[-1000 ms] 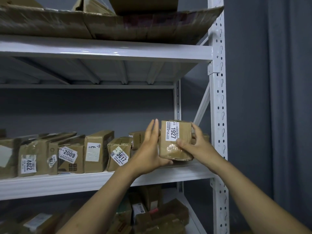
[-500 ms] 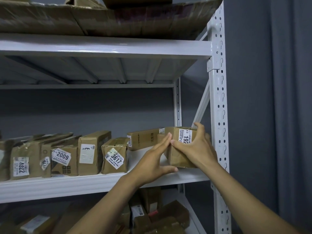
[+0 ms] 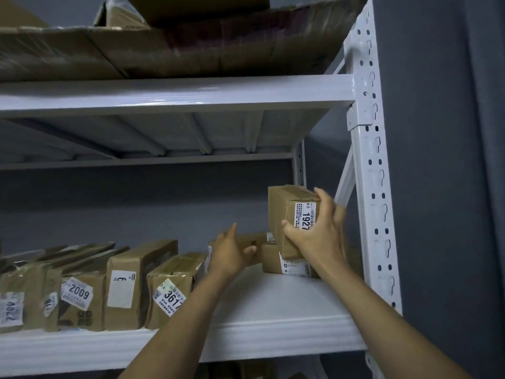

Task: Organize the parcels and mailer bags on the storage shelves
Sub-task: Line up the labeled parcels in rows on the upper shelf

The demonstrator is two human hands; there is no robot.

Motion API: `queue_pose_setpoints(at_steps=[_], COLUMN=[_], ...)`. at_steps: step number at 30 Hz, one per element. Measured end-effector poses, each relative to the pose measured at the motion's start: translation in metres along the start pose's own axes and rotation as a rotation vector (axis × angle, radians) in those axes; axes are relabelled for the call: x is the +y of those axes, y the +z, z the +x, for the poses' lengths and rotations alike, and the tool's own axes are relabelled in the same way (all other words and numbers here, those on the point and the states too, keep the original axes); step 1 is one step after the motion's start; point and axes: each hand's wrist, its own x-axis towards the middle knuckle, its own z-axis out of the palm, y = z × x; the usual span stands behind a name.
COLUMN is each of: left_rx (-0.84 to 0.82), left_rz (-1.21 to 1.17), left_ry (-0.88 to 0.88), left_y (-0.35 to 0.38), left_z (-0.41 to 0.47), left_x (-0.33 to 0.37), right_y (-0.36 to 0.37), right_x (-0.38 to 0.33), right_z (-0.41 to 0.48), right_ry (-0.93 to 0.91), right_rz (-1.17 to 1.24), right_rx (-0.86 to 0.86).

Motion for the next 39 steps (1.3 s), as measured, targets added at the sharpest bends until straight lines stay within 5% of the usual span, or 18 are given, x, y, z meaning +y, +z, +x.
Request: queue_pose_setpoints(at_steps=[14,26,33,39], left_rx=[0.077,0.164,0.456,0.585], left_rz=[0.066,0.012,-0.117,0.017], left_ry=[-0.361,-0.313,-0.253,-0.123], left_y=[0.057,0.058,0.041,0.014], left_z=[0.085,0.078,0.049,-0.012], left_x=[-0.053,-0.045,0.001,0.038], right_y=[0.073,0.077,0.067,0.036], right_x=[0.072,0.083,0.075,0.05], right_z=[0.04,0.041,0.036,0.023], right_ry=[-0.094,-0.021,0.005,-0.05], right_rz=[0.162,0.194,0.26,0.288], right_rx=[0.068,0.048,0.018,0.041])
